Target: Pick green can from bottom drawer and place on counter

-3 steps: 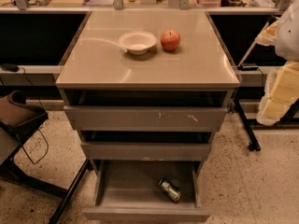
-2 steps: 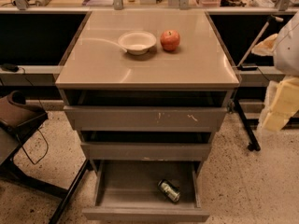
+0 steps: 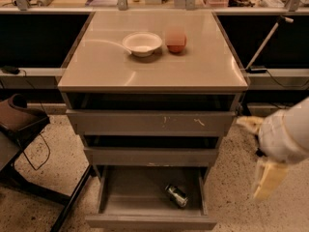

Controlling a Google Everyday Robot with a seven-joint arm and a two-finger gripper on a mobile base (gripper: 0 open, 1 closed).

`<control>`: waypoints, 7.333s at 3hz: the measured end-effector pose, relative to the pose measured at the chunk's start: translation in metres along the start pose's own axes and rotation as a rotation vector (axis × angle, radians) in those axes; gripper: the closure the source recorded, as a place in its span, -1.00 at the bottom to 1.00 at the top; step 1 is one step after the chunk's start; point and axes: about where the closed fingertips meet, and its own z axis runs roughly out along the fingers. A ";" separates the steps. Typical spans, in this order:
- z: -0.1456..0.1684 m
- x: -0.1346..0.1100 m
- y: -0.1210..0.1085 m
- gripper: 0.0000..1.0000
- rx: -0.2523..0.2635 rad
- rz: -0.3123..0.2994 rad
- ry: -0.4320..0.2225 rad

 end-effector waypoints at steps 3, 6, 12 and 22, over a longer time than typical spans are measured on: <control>0.316 0.170 0.097 -1.00 -0.240 0.273 0.105; 0.471 0.209 0.134 -1.00 -0.427 0.469 0.011; 0.539 0.138 0.019 -1.00 -0.305 0.482 -0.350; 0.660 0.033 -0.035 -1.00 0.065 0.807 -0.382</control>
Offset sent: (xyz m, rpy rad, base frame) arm -0.0645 -0.0332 -0.5460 0.0464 0.5301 -0.2594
